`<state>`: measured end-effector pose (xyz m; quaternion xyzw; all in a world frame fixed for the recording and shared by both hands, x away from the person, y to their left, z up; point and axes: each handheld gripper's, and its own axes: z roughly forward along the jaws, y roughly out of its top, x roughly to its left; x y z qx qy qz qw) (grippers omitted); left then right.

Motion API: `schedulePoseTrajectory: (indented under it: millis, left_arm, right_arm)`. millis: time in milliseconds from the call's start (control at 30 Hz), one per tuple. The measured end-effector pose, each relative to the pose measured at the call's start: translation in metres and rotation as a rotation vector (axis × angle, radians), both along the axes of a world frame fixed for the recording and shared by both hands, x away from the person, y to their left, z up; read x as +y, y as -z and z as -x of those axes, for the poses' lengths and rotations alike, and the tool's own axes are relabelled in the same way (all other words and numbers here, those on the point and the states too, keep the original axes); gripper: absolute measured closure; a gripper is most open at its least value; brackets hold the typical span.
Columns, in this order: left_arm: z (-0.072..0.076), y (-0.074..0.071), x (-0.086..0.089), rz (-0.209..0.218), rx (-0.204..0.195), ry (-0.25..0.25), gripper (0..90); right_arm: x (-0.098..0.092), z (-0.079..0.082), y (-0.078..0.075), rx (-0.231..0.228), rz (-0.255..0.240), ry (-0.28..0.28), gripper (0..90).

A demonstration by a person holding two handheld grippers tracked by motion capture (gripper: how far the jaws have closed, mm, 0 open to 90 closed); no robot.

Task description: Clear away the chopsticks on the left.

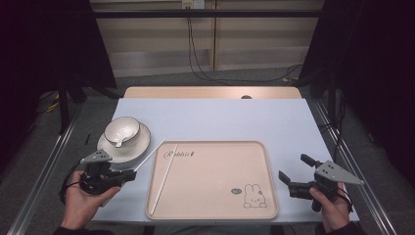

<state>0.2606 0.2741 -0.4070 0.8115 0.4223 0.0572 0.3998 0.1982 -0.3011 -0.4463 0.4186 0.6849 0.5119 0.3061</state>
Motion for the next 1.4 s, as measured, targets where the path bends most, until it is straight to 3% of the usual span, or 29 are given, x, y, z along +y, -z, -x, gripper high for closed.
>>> schedulePoseTrajectory:
  millis: [167, 300, 400, 467, 567, 800, 933, 1000, 1067, 1233, 1400]
  left_arm:
    - [0.009, -0.001, -0.011, 0.010, 0.023, -0.044, 84.8]
    - [0.019, -0.004, -0.027, 0.005, 0.006, -0.063, 84.8]
    - [0.023, -0.005, -0.038, 0.020, 0.009, -0.118, 84.8]
    - [0.021, -0.003, -0.043, 0.044, 0.031, -0.127, 84.8]
    - [0.016, 0.004, -0.051, 0.046, 0.049, -0.165, 84.8]
    - [0.008, 0.015, -0.064, 0.041, 0.055, -0.251, 84.8]
    - [0.005, 0.017, -0.079, 0.033, 0.076, -0.251, 84.8]
    - [0.003, 0.019, -0.086, 0.051, 0.117, -0.230, 84.8]
    - [0.003, 0.022, -0.097, 0.018, 0.101, -0.236, 84.8]
    - [0.001, 0.029, -0.113, -0.011, 0.155, -0.236, 84.8]
    - [0.000, 0.041, -0.117, -0.055, 0.176, -0.270, 84.7]
  right_arm:
    - [0.000, 0.000, 0.000, 0.003, 0.000, -0.003, 2.4]
    - [0.001, 0.000, 0.000, 0.005, -0.001, -0.001, 2.4]
    - [0.001, -0.001, 0.000, 0.003, 0.001, -0.002, 2.4]
    - [0.001, 0.000, 0.000, 0.005, -0.003, -0.001, 2.4]
    - [0.001, 0.000, 0.000, 0.005, 0.002, -0.005, 2.5]
    - [0.001, -0.001, 0.000, 0.008, 0.000, -0.005, 2.5]
    - [0.002, -0.001, 0.000, 0.006, 0.002, -0.003, 2.5]
    - [0.001, -0.001, 0.000, 0.006, 0.002, -0.003, 2.5]
    - [0.001, -0.001, 0.001, 0.007, 0.004, -0.005, 2.5]
    - [0.001, -0.001, 0.001, 0.007, 0.004, -0.003, 2.5]
    - [0.001, -0.001, 0.001, 0.006, 0.005, -0.007, 2.5]
